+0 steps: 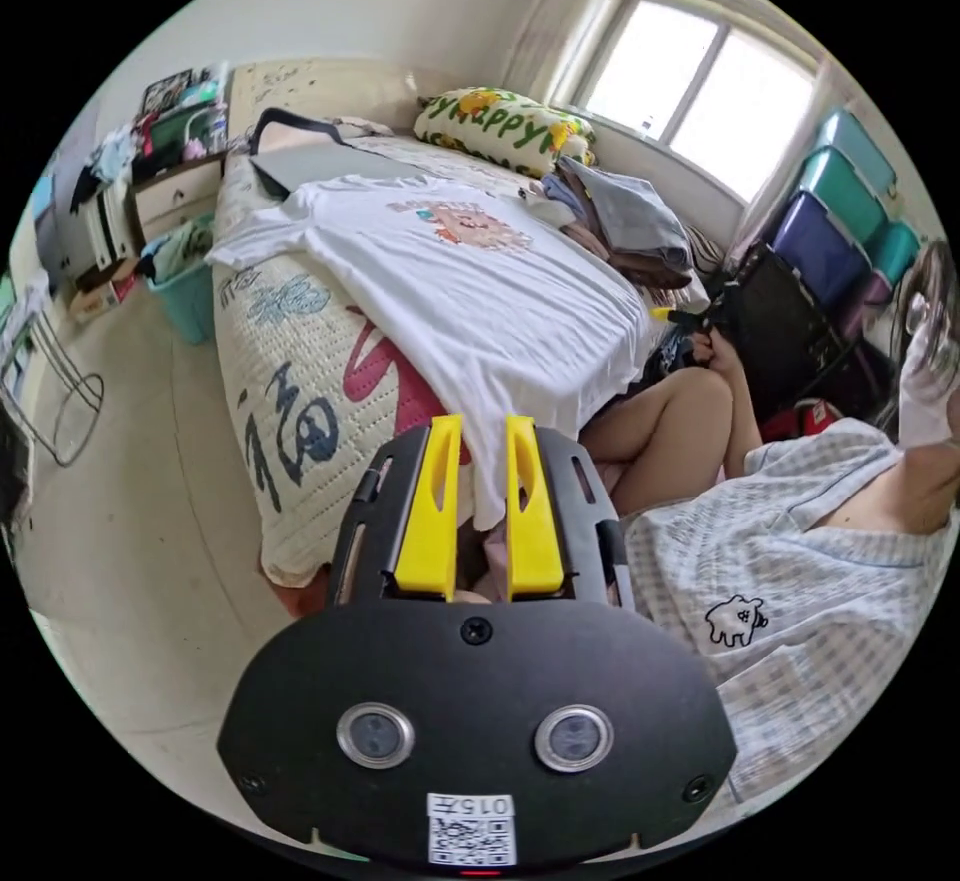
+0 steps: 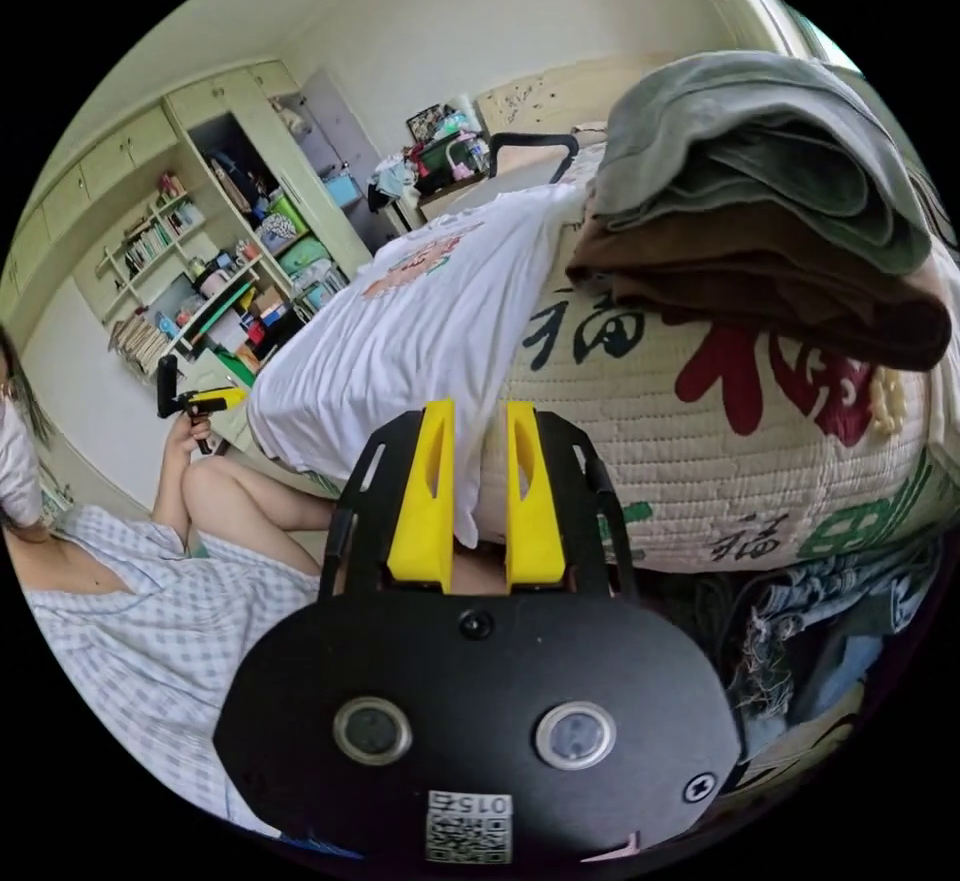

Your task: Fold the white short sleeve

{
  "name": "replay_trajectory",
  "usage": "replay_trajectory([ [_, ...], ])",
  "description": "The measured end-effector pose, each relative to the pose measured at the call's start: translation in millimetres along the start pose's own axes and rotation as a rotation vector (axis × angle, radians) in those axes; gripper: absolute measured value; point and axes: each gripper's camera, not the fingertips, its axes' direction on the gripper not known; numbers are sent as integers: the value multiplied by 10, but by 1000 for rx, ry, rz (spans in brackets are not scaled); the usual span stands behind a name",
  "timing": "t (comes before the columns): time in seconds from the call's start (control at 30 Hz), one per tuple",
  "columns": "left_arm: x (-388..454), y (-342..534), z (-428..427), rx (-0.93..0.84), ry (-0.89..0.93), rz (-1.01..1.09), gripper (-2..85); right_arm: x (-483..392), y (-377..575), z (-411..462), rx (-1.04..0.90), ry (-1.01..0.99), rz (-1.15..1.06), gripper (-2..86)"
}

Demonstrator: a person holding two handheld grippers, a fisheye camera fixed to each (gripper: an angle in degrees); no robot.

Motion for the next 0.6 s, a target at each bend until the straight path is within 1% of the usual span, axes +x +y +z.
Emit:
replay_trajectory([
  [0.13, -104, -10, -7, -8, 34, -3, 77, 37, 73, -4, -25, 2, -43, 96],
  [0.23, -160, -2, -48, -14, 57, 7, 71, 51, 130, -45, -46, -63, -89, 74],
  [0.33, -175, -24, -14, -60, 60, 41, 66, 88, 166, 53, -130, -31, -104, 67],
  [0.4, -225, -90, 128, -137, 126, 70, 67, 145, 187, 138, -168, -95, -118, 73],
  [0.47, -291, -128, 208, -169, 193, 74, 67, 195, 188, 142, -178, -109, -111, 74],
  [0.6, -469, -146, 198, -159, 225, 38, 35, 265, 204, 149, -181, -120, -113, 62],
])
